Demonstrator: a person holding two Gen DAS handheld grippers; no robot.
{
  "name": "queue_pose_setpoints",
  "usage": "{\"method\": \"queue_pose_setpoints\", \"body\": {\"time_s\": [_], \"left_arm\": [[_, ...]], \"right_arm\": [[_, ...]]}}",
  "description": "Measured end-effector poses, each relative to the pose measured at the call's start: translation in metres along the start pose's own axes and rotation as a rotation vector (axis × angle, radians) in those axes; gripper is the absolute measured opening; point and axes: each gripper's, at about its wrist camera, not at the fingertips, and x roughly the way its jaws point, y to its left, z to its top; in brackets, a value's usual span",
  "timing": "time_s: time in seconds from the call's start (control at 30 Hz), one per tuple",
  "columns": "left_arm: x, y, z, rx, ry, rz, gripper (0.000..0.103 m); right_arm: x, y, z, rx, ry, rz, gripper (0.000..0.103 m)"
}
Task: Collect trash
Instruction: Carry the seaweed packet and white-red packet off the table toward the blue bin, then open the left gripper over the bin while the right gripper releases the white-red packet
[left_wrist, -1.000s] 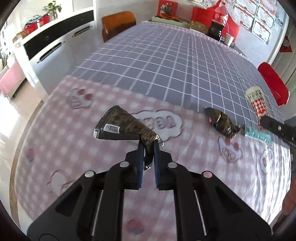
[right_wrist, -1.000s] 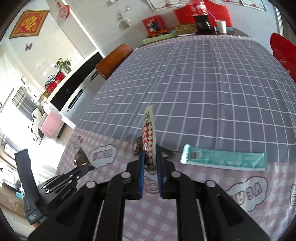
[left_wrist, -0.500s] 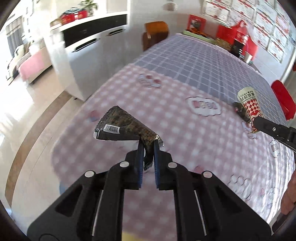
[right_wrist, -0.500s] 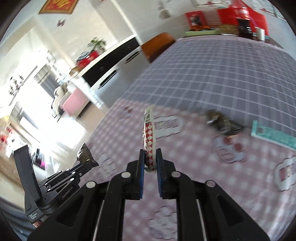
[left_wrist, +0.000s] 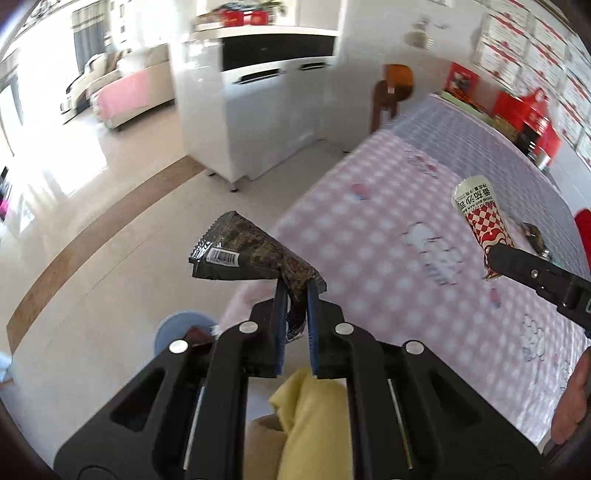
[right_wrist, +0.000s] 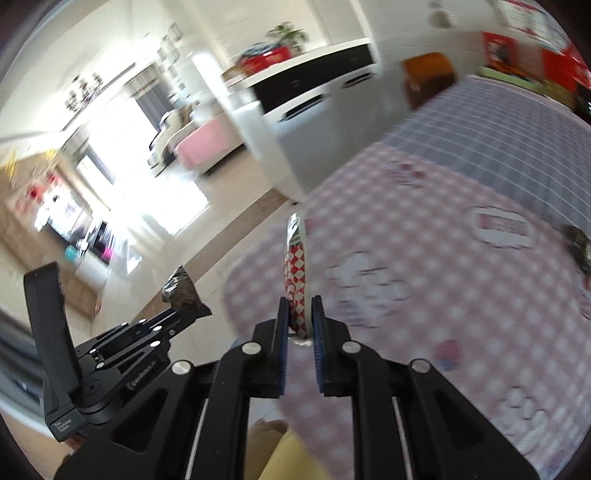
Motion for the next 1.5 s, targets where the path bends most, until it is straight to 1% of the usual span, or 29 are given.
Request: {"method": "queue_pose_setpoints", "body": {"time_s": [0.23, 0.27, 0.43, 0.53, 0.63, 0.67, 0.7, 0.73, 0.77, 0.8, 0.83, 0.9, 1.0, 1.13, 1.27, 1.33, 1.37, 1.4, 1.43, 1.47, 1.5], "left_arm": [[-0.003, 0.071, -0.022, -0.100, 0.027, 0.062, 0.010], [-0.002, 0.085, -0.026, -0.124, 0.034, 0.073, 0.010], [0.003, 0.128, -0.042, -0.203, 0.071, 0.115, 0.010], [0.010, 0.152, -0.052, -0.253, 0.104, 0.126, 0.010], [0.018, 0.173, -0.059, -0.293, 0.128, 0.141, 0.011], [0.022, 0.180, -0.060, -0.299, 0.130, 0.144, 0.013], [0.025, 0.183, -0.060, -0.302, 0.134, 0.141, 0.018], [0.028, 0.188, -0.062, -0.313, 0.147, 0.141, 0.041], [0.032, 0.194, -0.063, -0.337, 0.153, 0.138, 0.056], [0.033, 0.196, -0.062, -0.347, 0.136, 0.133, 0.062], [0.034, 0.199, -0.063, -0.346, 0.126, 0.137, 0.062], [0.037, 0.204, -0.067, -0.341, 0.132, 0.157, 0.062], [0.040, 0.212, -0.073, -0.366, 0.148, 0.166, 0.062], [0.038, 0.224, -0.085, -0.397, 0.157, 0.198, 0.062], [0.033, 0.238, -0.094, -0.438, 0.164, 0.239, 0.062], [0.028, 0.246, -0.100, -0.460, 0.164, 0.251, 0.062], [0.026, 0.248, -0.102, -0.467, 0.165, 0.258, 0.062], [0.024, 0.251, -0.105, -0.477, 0.168, 0.273, 0.062], [0.022, 0.253, -0.108, -0.483, 0.171, 0.282, 0.062], [0.021, 0.254, -0.111, -0.489, 0.174, 0.288, 0.062], [0.020, 0.256, -0.115, -0.500, 0.178, 0.290, 0.062]], "right_arm": [[0.043, 0.081, -0.007, -0.124, 0.076, 0.070, 0.012], [0.049, 0.092, -0.010, -0.139, 0.088, 0.079, 0.012], [0.080, 0.138, -0.019, -0.210, 0.149, 0.111, 0.012], [0.098, 0.160, -0.023, -0.241, 0.183, 0.122, 0.012], [0.113, 0.173, -0.026, -0.255, 0.209, 0.130, 0.012], [0.119, 0.177, -0.028, -0.256, 0.221, 0.134, 0.012], [0.124, 0.180, -0.029, -0.255, 0.229, 0.136, 0.012], [0.128, 0.180, -0.030, -0.254, 0.237, 0.136, 0.012], [0.132, 0.181, -0.031, -0.251, 0.246, 0.132, 0.012], [0.136, 0.182, -0.031, -0.249, 0.254, 0.128, 0.012], [0.141, 0.183, -0.031, -0.246, 0.262, 0.123, 0.012], [0.147, 0.183, -0.033, -0.247, 0.274, 0.117, 0.012], [0.158, 0.183, -0.033, -0.252, 0.294, 0.109, 0.012], [0.175, 0.189, -0.040, -0.275, 0.331, 0.100, 0.012], [0.197, 0.210, -0.050, -0.319, 0.381, 0.102, 0.014], [0.202, 0.221, -0.055, -0.354, 0.376, 0.107, 0.015], [0.204, 0.227, -0.057, -0.370, 0.376, 0.113, 0.019], [0.206, 0.231, -0.058, -0.377, 0.380, 0.115, 0.043], [0.208, 0.234, -0.060, -0.378, 0.379, 0.113, 0.070], [0.207, 0.236, -0.060, -0.374, 0.350, 0.108, 0.072], [0.206, 0.238, -0.060, -0.378, 0.335, 0.103, 0.072]]}}
